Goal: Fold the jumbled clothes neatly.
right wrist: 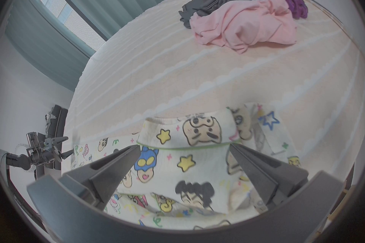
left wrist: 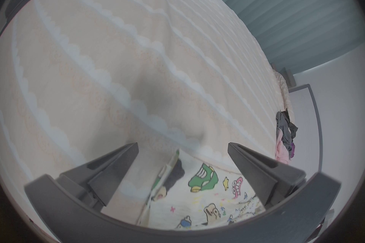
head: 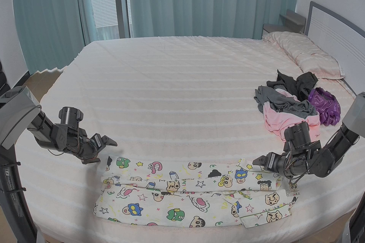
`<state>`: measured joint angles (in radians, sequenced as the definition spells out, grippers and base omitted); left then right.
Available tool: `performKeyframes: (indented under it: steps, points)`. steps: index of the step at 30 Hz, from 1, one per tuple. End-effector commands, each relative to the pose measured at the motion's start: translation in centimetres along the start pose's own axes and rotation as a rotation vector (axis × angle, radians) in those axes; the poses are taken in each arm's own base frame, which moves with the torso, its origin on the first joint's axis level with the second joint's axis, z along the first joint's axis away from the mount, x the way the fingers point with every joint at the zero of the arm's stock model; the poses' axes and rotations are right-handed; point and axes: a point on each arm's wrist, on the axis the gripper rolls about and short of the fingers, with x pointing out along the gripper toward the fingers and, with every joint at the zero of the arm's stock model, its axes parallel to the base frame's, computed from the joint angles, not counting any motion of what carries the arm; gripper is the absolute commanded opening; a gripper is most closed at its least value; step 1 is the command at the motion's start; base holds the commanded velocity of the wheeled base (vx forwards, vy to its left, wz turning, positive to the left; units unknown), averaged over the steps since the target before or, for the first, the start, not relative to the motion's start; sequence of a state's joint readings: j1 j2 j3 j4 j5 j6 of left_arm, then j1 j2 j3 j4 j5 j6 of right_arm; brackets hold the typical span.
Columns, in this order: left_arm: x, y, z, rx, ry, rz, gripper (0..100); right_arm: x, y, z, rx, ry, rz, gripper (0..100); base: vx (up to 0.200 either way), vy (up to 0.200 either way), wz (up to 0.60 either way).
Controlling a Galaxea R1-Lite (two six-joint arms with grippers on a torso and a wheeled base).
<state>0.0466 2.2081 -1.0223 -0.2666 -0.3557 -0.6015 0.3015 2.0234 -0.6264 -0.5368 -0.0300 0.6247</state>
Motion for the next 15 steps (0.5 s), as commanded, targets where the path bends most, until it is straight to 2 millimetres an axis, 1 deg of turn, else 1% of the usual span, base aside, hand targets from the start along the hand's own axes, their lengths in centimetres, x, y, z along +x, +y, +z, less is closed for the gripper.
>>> performKeyframes:
  steps: [1, 2, 3, 4, 5, 6, 8, 11, 15]
  points:
    - [-2.0, 0.0, -0.7, -0.030, 0.018, -0.034, 100, -3.0, -0.6, 0.1, 0.011, -0.043, 0.012, 100, 0.000, 0.000, 0.00]
    - [-3.0, -0.1, -1.4, -0.031, 0.041, -0.061, 100, -4.0, -1.3, -0.1, 0.017, -0.047, 0.003, 100, 0.000, 0.000, 0.00]
    - [-3.0, -0.1, -1.4, -0.031, 0.041, -0.061, 100, -4.0, -1.3, -0.1, 0.017, -0.047, 0.003, 100, 0.000, 0.000, 0.00]
    - [-4.0, -0.2, -2.1, -0.032, 0.049, -0.073, 100, -4.6, -1.8, -0.6, 0.021, -0.041, -0.006, 100, 0.000, 0.000, 0.00]
    - [-4.0, -0.2, -2.1, -0.032, 0.049, -0.073, 100, -4.6, -1.8, -0.6, 0.021, -0.041, -0.006, 100, 0.000, 0.000, 0.00]
    - [-4.7, -0.2, -2.9, -0.031, 0.061, -0.072, 100, -4.7, -2.5, -1.3, 0.023, -0.019, -0.026, 100, 0.000, 0.000, 0.00]
    - [-5.1, -0.2, -3.4, -0.033, 0.067, -0.072, 100, -4.5, -3.0, -1.9, 0.024, 0.005, -0.043, 100, 0.000, 0.000, 0.00]
    - [-5.7, -0.8, -3.9, -0.062, 0.069, -0.082, 100, -3.6, -3.5, -2.7, 0.024, 0.054, -0.070, 100, 0.000, 0.000, 0.00]
    - [-6.1, -1.4, -4.3, -0.096, 0.073, -0.092, 100, -2.3, -3.6, -3.0, 0.029, 0.081, -0.091, 100, 0.000, 0.000, 0.00]
